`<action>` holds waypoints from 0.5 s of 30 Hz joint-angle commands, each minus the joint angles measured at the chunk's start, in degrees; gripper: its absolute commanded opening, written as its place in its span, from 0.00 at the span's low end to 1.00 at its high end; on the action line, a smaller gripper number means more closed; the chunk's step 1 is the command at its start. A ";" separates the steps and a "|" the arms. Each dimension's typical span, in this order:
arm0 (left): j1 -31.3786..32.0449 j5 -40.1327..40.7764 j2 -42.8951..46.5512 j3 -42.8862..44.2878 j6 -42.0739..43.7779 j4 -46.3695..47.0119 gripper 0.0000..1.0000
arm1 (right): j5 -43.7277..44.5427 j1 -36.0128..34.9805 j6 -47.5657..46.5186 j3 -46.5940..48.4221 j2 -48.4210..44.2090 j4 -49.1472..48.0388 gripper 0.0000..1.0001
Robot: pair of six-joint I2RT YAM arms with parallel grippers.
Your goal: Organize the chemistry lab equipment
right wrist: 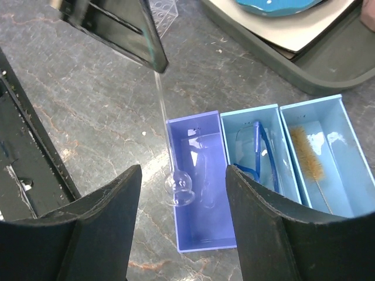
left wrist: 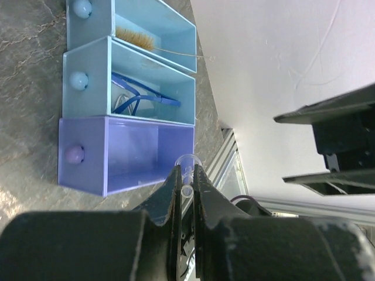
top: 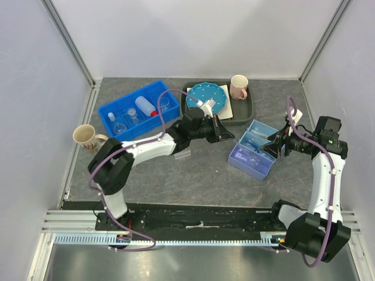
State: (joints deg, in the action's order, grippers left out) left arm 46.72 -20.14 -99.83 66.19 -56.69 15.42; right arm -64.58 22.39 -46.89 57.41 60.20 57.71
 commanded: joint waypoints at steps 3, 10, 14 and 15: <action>0.13 -4.38 -9.32 8.86 -3.34 4.18 0.02 | -2.22 0.90 3.56 -0.98 -1.32 -4.80 0.67; 2.05 -3.86 -16.62 12.46 -3.61 3.22 0.04 | -1.87 0.90 3.65 -1.16 -0.70 -5.07 0.68; 3.29 -3.06 -18.56 13.17 -2.99 1.99 0.14 | -1.87 0.90 3.56 -1.33 -0.18 -5.07 0.68; 3.46 -2.63 -18.47 13.17 -2.64 0.68 0.22 | -1.78 0.90 3.48 -1.33 -0.09 -5.07 0.68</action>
State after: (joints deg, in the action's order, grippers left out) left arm 48.77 -22.85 -117.49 76.90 -58.67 16.45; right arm -64.55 23.05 -43.27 56.64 59.68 54.02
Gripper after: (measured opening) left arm 0.131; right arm 0.675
